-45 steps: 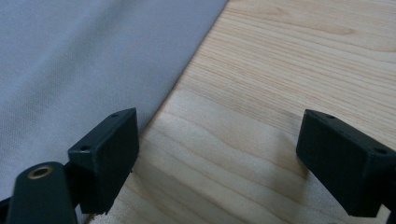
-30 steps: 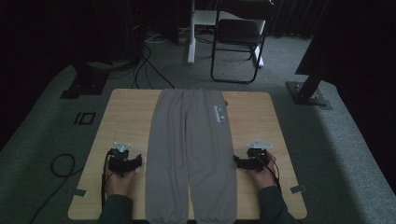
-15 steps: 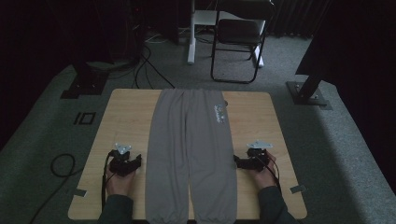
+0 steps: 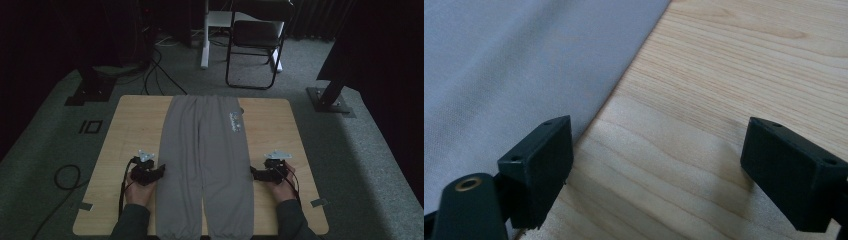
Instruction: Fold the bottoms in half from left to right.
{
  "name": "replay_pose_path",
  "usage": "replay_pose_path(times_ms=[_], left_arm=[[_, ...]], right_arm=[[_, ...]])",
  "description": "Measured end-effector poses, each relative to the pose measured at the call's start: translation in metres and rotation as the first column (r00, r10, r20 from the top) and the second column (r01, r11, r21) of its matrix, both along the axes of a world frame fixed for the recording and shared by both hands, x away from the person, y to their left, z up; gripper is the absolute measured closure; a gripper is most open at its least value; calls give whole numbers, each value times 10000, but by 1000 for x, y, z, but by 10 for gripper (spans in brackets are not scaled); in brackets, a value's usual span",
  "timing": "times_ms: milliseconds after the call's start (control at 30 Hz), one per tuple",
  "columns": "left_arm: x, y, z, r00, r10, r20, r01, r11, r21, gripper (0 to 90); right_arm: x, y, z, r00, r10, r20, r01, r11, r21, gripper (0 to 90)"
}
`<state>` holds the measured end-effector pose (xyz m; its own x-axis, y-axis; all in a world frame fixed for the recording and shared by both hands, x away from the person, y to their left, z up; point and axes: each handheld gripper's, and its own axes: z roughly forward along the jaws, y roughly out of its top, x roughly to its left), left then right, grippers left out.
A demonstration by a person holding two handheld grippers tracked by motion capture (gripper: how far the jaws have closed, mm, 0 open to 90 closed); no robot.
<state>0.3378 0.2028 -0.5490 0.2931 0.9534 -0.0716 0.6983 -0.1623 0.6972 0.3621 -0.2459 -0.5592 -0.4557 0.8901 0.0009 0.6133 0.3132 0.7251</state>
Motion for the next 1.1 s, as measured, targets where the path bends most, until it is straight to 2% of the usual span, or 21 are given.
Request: replay_pose_path(times_ms=[67, 133, 233, 300, 333, 367, 533, 600, 667, 800, 867, 900, 967, 1067, 1100], left_arm=[[2, -4, -1, 10000, 2, 86, -3, 9999, 172, 494], [3, -8, -2, 9995, 62, 310, -79, 9984, 552, 494], [3, -9, -3, 9991, 211, 364, -230, 9982, 552, 499], [4, -9, -2, 9990, 342, 286, -357, 9978, 562, 593], [4, -8, -1, 9991, 336, 251, -349, 9980, 534, 593], [4, -7, -1, 9993, 302, 232, -314, 9982, 513, 651], [4, -4, 0, 9998, 172, 87, -174, 9995, 263, 831], [4, -5, 1, 9998, 173, 47, -174, 9992, 354, 884], [4, -6, 2, 9998, 177, 19, -177, 9989, 424, 891], [3, -8, 12, 9994, -145, 303, 145, 9999, 17, 894], [3, -8, 12, 9994, -145, 303, 145, 9999, 17, 894], [4, -15, 23, 9973, -433, 593, 441, 9990, -117, 894], [5, -21, 30, 9940, -719, 830, 730, 9973, -109, 894], [7, -29, 37, 9910, -928, 961, 950, 9953, -186, 894], [8, -38, 44, 9871, -1159, 1104, 1199, 9923, -302, 894]], right_arm=[[0, 0, 0, 10000, 1, 0, -1, 10000, 1, 133], [0, 0, 0, 10000, -3, -3, 3, 10000, 6, 133], [0, 0, 0, 10000, -1, -1, 1, 10000, 2, 133], [0, 0, 0, 10000, 0, -1, 0, 10000, 3, 133], [0, 0, 0, 10000, 0, -1, 0, 10000, 3, 133], [0, 0, 0, 10000, 0, -1, 0, 10000, 4, 133], [0, 0, 0, 10000, 3, 2, -3, 10000, 1, 134], [0, 0, 0, 10000, 41, 4, -41, 10000, -6, 134], [0, 0, 0, 10000, 52, 6, -52, 10000, -6, 134], [0, 0, 0, 10000, 88, 0, -88, 10000, 9, 135], [0, 0, 0, 10000, 92, 3, -92, 10000, 8, 135], [0, 0, 0, 10000, 92, 3, -92, 10000, 8, 135], [0, 0, 0, 10000, 100, 3, -100, 9999, 8, 135], [0, 0, 0, 9999, 103, 3, -103, 9999, 13, 137], [0, 0, 0, 9999, 114, 2, -114, 9999, 14, 138]])
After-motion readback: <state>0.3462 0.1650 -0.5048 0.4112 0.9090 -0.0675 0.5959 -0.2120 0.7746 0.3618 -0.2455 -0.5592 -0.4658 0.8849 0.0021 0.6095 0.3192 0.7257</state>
